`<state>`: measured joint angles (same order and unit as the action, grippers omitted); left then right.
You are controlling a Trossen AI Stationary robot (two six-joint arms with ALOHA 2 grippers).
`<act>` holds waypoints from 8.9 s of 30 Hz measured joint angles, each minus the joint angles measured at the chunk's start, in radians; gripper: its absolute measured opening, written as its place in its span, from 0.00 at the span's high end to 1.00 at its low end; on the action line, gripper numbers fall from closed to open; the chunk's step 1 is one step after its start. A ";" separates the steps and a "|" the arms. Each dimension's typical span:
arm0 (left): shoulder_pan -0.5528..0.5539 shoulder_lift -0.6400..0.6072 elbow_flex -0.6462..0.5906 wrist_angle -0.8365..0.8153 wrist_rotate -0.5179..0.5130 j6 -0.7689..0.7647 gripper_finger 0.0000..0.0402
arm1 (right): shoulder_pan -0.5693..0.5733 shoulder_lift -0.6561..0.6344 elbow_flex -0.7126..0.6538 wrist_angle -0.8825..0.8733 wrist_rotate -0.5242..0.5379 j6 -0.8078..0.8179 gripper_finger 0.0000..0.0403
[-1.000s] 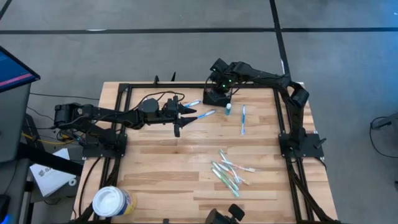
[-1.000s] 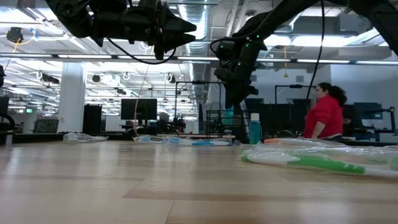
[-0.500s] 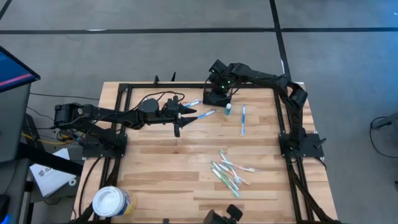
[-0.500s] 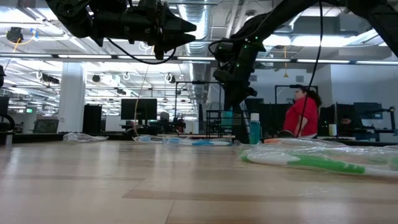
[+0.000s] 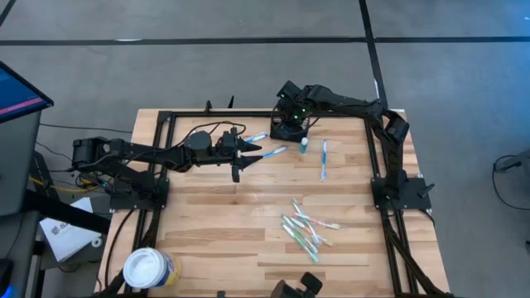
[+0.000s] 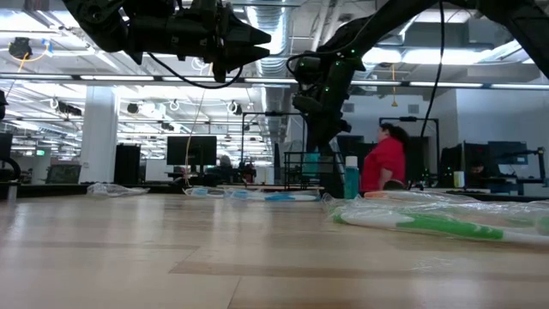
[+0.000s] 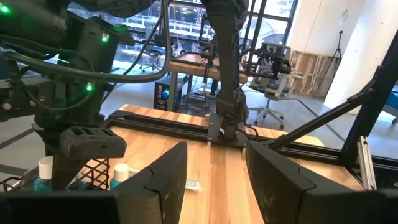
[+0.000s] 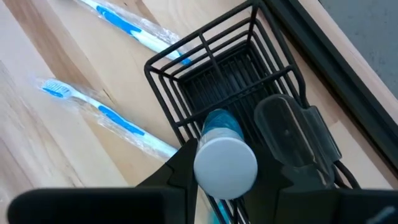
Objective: Pick & Place toothbrushing station
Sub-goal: Put the mouthwash into the mesh organizer
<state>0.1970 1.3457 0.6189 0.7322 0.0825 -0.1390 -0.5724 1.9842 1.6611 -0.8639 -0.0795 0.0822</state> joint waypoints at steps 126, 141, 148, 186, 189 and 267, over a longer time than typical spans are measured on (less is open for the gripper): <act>0.000 0.000 0.000 0.000 0.000 0.000 0.61 | -0.005 -0.009 -0.001 -0.080 -0.028 -0.056 0.88; 0.000 0.000 0.000 -0.001 0.000 0.000 0.61 | 0.010 -0.129 0.000 -0.123 -0.028 -0.063 0.88; 0.000 0.000 0.000 -0.001 0.000 0.000 0.61 | 0.009 -0.129 0.000 -0.168 -0.029 -0.091 0.88; 0.000 0.000 0.000 -0.015 0.000 0.002 0.61 | 0.061 -0.366 -0.360 -0.148 -0.050 0.072 0.88; 0.000 0.000 0.000 -0.015 0.000 0.001 0.61 | 0.014 -0.402 -0.407 -0.080 -0.052 0.145 0.88; 0.000 0.000 0.000 -0.015 0.000 0.001 0.61 | 0.003 -0.196 -0.442 0.144 -0.024 0.173 0.56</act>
<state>0.1967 1.3457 0.6189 0.7174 0.0822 -0.1385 -0.5690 1.7885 1.2194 -0.7197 -0.1036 0.2549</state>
